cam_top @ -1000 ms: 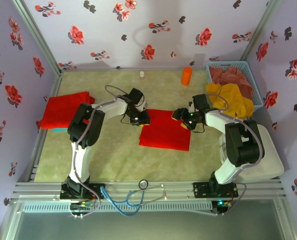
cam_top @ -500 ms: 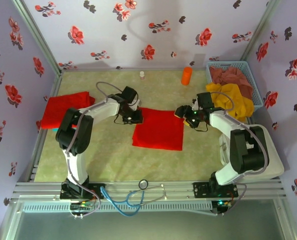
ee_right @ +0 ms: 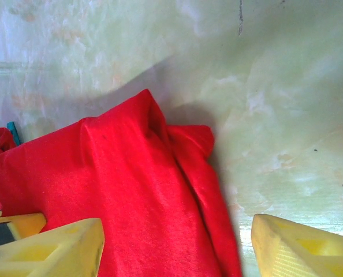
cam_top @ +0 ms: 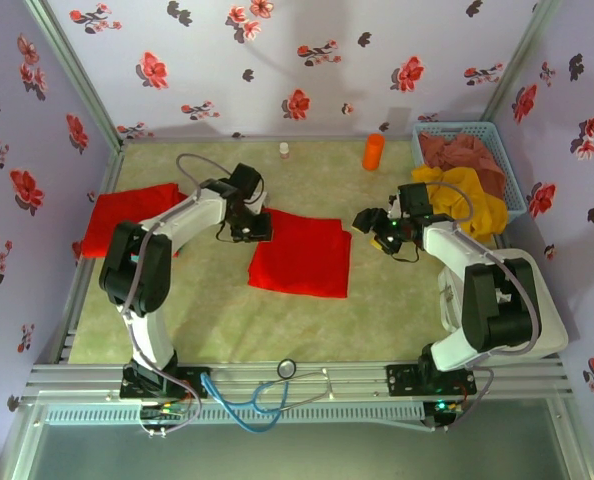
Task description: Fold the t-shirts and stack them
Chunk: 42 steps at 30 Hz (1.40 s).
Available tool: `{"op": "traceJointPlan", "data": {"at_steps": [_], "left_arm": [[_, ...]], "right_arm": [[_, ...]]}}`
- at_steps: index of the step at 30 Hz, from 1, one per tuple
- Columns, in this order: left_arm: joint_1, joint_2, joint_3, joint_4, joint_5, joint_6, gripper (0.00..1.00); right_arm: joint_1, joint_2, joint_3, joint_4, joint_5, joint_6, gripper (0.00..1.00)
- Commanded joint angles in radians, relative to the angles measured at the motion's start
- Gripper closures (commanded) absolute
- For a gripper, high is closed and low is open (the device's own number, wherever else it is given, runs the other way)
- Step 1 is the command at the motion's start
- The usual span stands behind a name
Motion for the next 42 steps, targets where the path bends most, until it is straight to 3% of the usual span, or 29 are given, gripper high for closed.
{"op": "traceJointPlan", "data": {"at_steps": [1,8,17,33,42], "left_arm": [[0.017,-0.068,0.068,-0.119,-0.058,0.06,1.0],[0.043,-0.162,0.152,-0.3,-0.186,0.178,1.0],[0.159,-0.205,0.3,-0.495,-0.267,0.281,1.0],[0.294,-0.191,0.585,-0.669,-0.412,0.416,1.0],[0.408,-0.177,0.628,-0.661,-0.375,0.465,1.0]], "right_arm": [[-0.008,-0.013,0.013,-0.016,-0.018,-0.002,0.32],[-0.008,-0.007,0.016,-0.008,-0.024,0.004,0.32],[-0.008,0.009,0.032,-0.003,-0.038,0.011,0.32],[-0.008,0.052,0.099,-0.045,-0.071,0.005,0.32],[-0.007,0.076,0.117,-0.047,-0.084,0.01,0.32]]}}
